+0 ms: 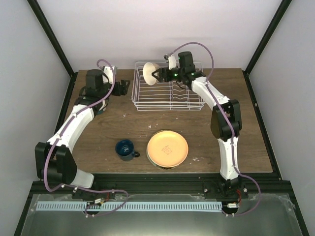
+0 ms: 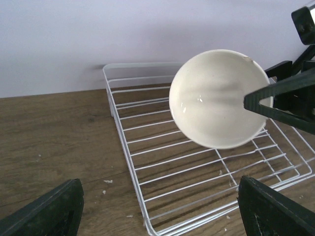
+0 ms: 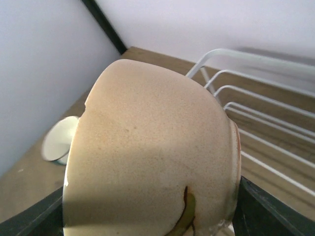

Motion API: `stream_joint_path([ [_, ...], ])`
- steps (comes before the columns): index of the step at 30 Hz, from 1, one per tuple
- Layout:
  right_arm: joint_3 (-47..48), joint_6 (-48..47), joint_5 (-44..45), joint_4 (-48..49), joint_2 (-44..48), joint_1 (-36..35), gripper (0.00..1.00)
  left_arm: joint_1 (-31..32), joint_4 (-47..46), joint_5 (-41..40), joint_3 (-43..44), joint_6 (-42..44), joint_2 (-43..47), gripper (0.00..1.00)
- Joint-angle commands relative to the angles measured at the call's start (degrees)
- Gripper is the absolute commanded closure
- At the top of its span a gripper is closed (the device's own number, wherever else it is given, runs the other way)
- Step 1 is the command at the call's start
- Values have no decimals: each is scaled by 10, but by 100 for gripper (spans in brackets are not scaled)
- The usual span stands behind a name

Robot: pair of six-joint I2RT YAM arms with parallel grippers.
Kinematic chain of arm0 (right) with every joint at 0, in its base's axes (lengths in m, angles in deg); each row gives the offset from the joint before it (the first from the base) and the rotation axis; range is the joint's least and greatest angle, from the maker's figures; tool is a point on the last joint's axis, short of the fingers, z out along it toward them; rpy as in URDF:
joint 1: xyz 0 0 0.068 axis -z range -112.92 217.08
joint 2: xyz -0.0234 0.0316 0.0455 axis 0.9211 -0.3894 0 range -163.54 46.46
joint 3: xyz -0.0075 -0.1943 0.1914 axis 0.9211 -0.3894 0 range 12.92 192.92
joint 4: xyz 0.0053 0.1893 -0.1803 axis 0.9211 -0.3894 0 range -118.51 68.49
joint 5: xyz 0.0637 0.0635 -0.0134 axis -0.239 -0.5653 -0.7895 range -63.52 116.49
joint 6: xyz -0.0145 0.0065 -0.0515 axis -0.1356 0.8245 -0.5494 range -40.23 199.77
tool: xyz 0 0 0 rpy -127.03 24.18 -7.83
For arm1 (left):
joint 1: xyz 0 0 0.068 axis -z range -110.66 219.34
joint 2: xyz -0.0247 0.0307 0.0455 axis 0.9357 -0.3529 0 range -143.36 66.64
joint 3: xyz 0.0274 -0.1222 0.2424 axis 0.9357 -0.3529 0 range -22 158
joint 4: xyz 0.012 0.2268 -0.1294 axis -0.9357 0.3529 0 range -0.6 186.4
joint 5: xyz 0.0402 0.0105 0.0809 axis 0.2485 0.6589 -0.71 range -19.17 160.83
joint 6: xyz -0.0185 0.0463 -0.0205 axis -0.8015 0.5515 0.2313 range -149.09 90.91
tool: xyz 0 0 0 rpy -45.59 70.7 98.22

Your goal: Load the mixed dishes into the dish rack

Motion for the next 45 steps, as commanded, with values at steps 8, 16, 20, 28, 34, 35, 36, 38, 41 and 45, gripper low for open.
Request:
stream_joint_path([
  [8,73,-146,199,33,-45,-33,68,-4,28,-59,-31,22,44,13],
  [16,86,-236,295,68,-72,-64,68,-7,30,-75,-49,23,63,12],
  [20,97,-271,333,75,-89,-75,68,-9,30,-75,-57,22,69,12],
  [28,91,-359,401,110,-107,-98,68,-10,36,-77,-62,25,73,12],
  [34,80,-427,460,149,-119,-110,68,-12,32,-79,-83,19,90,11],
  [35,76,-442,469,159,-122,-112,68,-12,31,-79,-87,17,92,11],
  [36,73,-459,480,170,-125,-115,68,-13,30,-78,-89,16,95,11],
  [38,68,-496,496,187,-133,-121,68,-12,28,-77,-97,14,98,12],
  [41,57,-546,511,213,-146,-126,68,-13,26,-75,-104,12,102,11],
  [45,45,-599,520,242,-157,-129,68,-14,23,-70,-110,8,106,11],
])
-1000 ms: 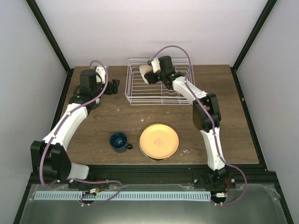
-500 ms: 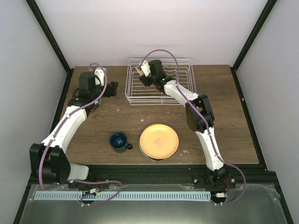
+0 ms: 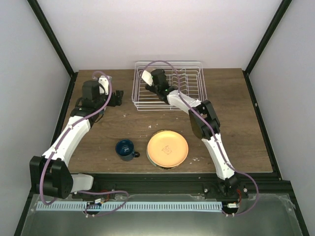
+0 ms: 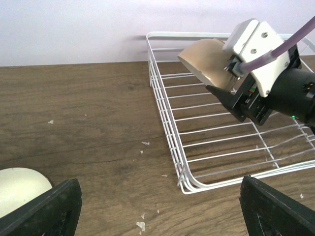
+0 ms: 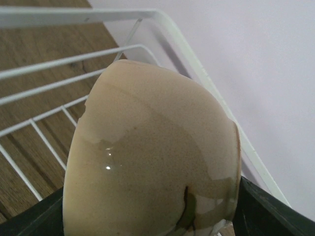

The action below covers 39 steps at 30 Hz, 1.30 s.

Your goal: Load the mixed dishes into the dish rack

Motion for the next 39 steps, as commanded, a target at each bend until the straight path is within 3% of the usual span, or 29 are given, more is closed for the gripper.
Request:
stream_joint_path([
  [1,-3,-94,33,100,-4,-9,68,-3,-8,8,-10,-9,14,11],
  [23,-29,-219,1,184,-55,-9,64,-5,-7,19,2,-11,-13,11],
  [33,-62,-215,-29,118,-31,-8,51,-6,-8,22,6,-17,-18,11],
  [39,-105,-228,-49,93,-16,-8,26,-6,-4,24,7,-18,-16,11],
])
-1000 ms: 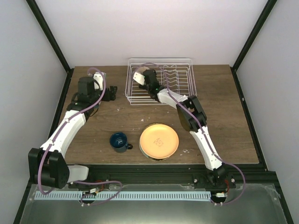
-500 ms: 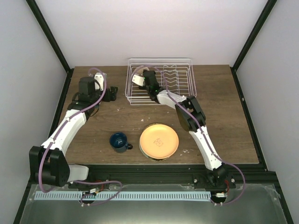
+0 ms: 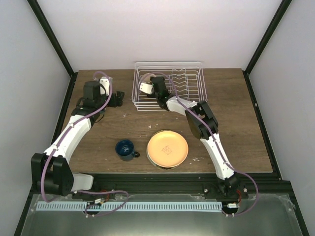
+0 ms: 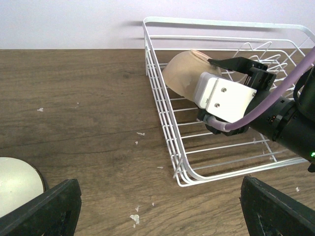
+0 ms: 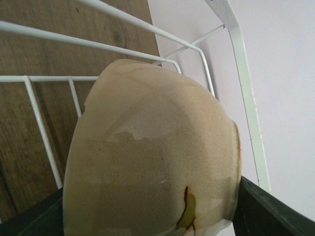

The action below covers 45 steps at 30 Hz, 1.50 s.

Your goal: Load the mixed dishes into the dish rack

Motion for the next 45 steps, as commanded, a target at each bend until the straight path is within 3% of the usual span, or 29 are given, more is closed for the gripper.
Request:
stream_joint_path([
  [1,-30,-7,-22,-39,27,-3,22,-4,-3,9,12,-7,0,11],
  [10,-59,-9,-34,-65,54,-3,0,-4,-2,11,6,-9,4,11],
  [27,-44,34,-60,-173,93,-2,0,-5,-4,14,-1,-11,6,11],
  [45,-70,82,-55,-185,144,-1,0,-4,-21,17,-6,-24,-3,10],
])
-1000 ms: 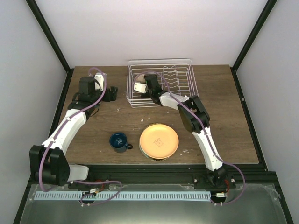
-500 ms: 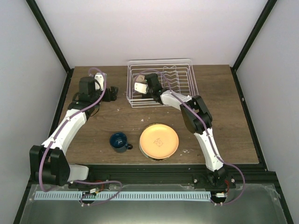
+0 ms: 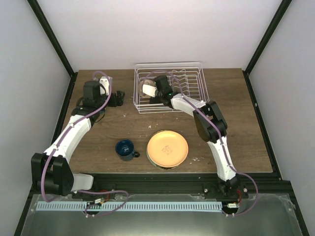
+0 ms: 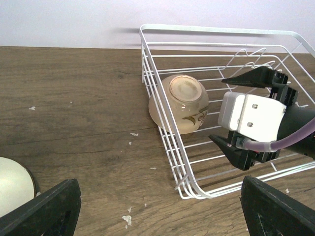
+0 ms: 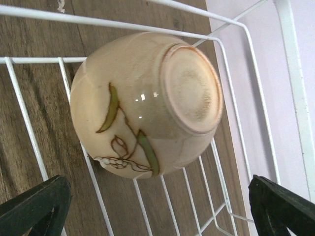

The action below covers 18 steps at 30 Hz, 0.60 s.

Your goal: Load the mixed dishes into the dish rack

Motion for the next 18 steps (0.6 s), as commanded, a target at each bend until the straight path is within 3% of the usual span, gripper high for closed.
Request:
stream_joint_path([
  [1,0,28,-5,-10,39,-3,0,-3,-17,5,-5,-7,-4,10],
  [18,12,81,-58,-40,45,-10,0,-3,-27,11,-1,-11,-19,10],
])
